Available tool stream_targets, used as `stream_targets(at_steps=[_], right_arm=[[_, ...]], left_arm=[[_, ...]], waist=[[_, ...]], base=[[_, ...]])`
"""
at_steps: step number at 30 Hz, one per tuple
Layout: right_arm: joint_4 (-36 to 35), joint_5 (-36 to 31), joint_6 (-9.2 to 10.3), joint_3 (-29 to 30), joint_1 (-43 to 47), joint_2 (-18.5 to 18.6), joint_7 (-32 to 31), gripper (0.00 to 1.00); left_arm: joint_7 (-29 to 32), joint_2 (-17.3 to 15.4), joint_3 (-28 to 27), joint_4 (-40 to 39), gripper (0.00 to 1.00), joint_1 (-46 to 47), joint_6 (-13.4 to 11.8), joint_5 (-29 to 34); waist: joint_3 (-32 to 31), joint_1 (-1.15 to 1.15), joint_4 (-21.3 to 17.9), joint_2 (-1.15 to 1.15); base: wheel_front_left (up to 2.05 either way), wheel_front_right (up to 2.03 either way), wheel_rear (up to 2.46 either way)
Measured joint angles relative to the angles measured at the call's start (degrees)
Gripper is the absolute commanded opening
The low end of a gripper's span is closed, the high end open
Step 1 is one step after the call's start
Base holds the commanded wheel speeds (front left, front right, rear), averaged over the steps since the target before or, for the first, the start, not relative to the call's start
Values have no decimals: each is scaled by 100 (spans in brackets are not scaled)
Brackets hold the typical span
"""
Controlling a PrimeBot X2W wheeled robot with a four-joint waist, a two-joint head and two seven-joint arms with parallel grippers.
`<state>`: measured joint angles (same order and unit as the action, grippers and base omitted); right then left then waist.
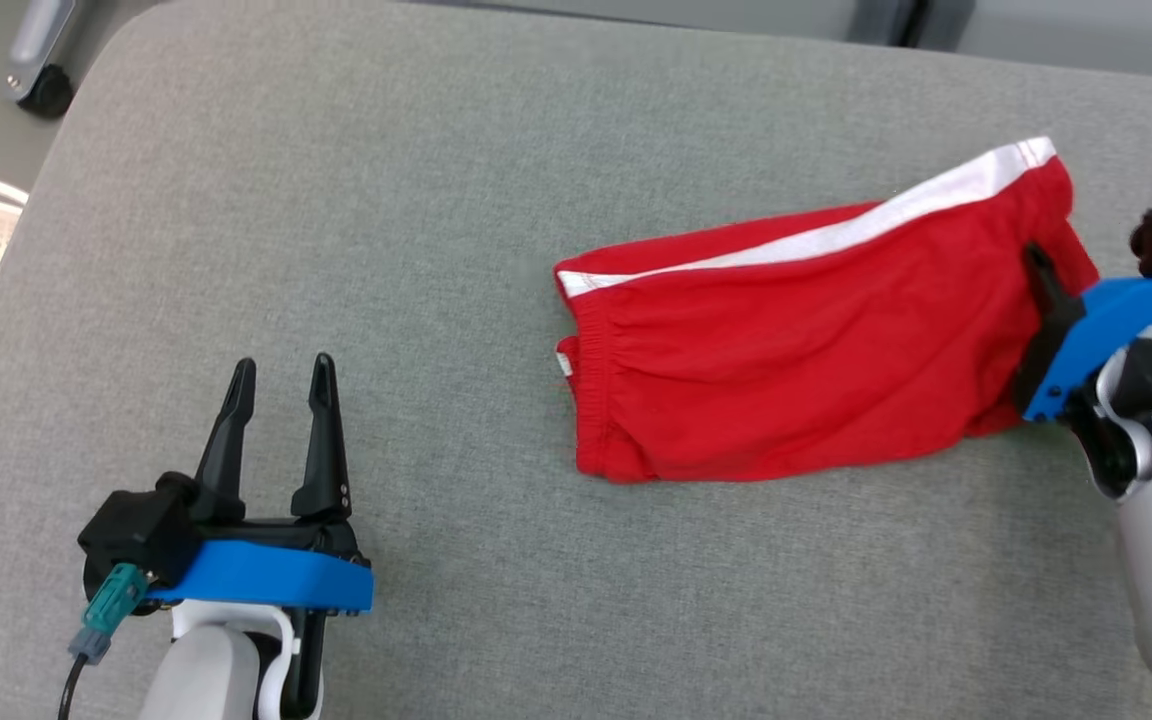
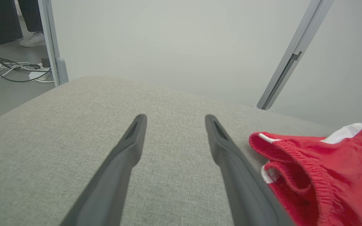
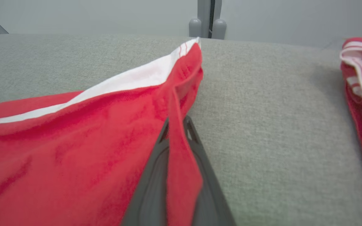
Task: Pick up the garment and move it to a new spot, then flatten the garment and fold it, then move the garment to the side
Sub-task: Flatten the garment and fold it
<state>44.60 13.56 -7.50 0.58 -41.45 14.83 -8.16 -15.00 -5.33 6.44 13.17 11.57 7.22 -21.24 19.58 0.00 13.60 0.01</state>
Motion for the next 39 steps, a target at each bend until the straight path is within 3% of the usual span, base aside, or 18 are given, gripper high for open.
stream_targets(at_steps=[10, 17, 22, 26, 32, 39], right_arm=[[-1260, -682, 1, 1122, 1204, -181, 58, 0], [-2412, -1314, 1, 1510, 1750, -599, -319, 0], [-3014, -1446, 1, 1180, 1848, -868, -645, 0], [-3039, -1444, 1, 699, 1755, -1007, -831, 0], [-2438, -1370, 1, -169, 1290, -1159, -985, 0], [-1540, -1127, 1, -735, 1029, -1192, -862, 0]], left_arm=[[1, -119, -81, -27, 100, -328, 21, 62], [0, -187, -43, -15, 100, -471, 21, 93], [0, -198, -1, -16, 100, -517, 21, 73], [0, -215, 44, -11, 100, -513, 21, 37], [0, -191, 181, -8, 100, -454, 21, 1], [0, -185, 201, 16, 100, -413, 21, -54]], waist=[[-469, 0, -324, 0], [-750, -1, -480, 0], [-824, -1, -482, 0], [-817, 0, -431, 0], [-753, 0, -213, -1], [-651, 0, -16, 0]], base=[[0, 0, 0], [0, 0, 0], [0, 0, 0], [0, 0, 0], [0, 0, 0], [0, 0, 0]])
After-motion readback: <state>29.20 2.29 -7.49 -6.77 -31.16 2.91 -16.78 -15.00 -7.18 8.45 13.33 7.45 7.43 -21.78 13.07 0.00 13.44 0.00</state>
